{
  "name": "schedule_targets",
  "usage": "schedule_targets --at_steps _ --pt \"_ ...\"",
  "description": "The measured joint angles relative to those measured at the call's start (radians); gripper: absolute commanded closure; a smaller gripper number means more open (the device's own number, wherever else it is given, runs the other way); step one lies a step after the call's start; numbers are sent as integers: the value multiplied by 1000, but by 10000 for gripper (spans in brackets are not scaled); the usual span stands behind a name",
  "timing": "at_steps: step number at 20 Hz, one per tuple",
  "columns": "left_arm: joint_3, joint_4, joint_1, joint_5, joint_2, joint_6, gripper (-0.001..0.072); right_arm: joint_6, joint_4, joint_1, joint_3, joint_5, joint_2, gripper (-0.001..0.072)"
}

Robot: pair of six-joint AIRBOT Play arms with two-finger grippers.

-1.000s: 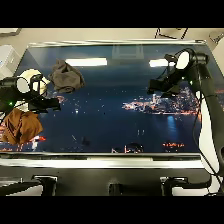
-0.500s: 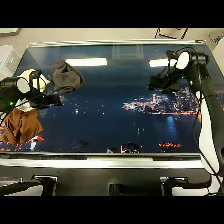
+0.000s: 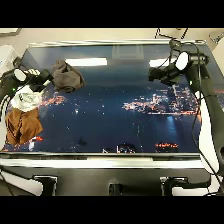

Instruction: Fold the clothes and pants, and hang the long-sleeved shirts on hangers.

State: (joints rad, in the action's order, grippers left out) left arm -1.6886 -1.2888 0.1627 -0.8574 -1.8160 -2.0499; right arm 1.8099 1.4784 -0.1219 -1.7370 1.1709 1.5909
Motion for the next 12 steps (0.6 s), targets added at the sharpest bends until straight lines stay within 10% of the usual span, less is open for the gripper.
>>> schedule_targets --at_steps 7,8,9,12 --pt "-103 529 29 81 -249 269 1 0 0 0 0 -12 0 5" --pt "-106 573 20 100 -268 296 227 0 0 0 0 -10 0 5" --pt "-109 604 13 114 -282 314 641 0 0 0 0 0 0 6" --pt "-113 659 -1 134 -294 366 687 -13 0 0 -2 47 -4 8"
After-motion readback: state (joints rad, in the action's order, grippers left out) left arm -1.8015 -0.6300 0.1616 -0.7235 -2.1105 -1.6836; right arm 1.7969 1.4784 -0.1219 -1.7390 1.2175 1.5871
